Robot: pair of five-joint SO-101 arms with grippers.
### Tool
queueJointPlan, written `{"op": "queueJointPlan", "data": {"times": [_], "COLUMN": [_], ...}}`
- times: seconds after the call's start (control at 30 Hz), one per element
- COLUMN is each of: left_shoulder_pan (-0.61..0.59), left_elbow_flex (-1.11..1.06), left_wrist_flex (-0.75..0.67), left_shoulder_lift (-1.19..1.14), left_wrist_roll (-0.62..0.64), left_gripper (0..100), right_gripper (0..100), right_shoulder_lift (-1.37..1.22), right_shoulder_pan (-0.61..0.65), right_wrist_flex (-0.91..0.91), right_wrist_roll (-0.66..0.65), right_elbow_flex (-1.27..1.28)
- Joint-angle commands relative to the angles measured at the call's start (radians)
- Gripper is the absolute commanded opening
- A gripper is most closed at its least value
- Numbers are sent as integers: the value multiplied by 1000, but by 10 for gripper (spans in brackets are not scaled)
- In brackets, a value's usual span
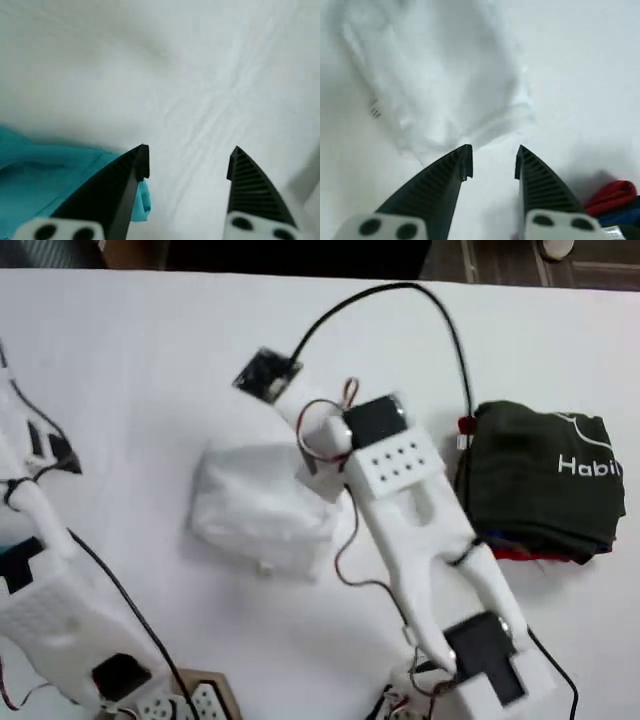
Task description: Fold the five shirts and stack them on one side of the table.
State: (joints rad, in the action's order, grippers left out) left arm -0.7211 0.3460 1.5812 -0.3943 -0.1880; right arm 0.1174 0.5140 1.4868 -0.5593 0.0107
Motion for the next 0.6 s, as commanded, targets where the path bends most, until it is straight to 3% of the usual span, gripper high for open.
{"op": "queueJointPlan", "data": {"times": [0.0, 0.2, 0.57], "left_shoulder_pan": [127, 379, 614], "left_elbow_flex": [-1, -5, -27], "left_wrist_flex": [54, 150, 184], "left_shoulder_lift": [5, 14, 9], "left_wrist_roll": [-25, -46, -46], "left_gripper": [267, 267, 267], "right_gripper": [149, 145, 145], "right_shoulder_lift": [51, -165, -407], "right_shoulder_pan": [-39, -85, -242], "right_wrist_flex": [-119, -306, -383], "right_wrist_roll": [2, 2, 2], "right_elbow_flex": [-18, 68, 66]}}
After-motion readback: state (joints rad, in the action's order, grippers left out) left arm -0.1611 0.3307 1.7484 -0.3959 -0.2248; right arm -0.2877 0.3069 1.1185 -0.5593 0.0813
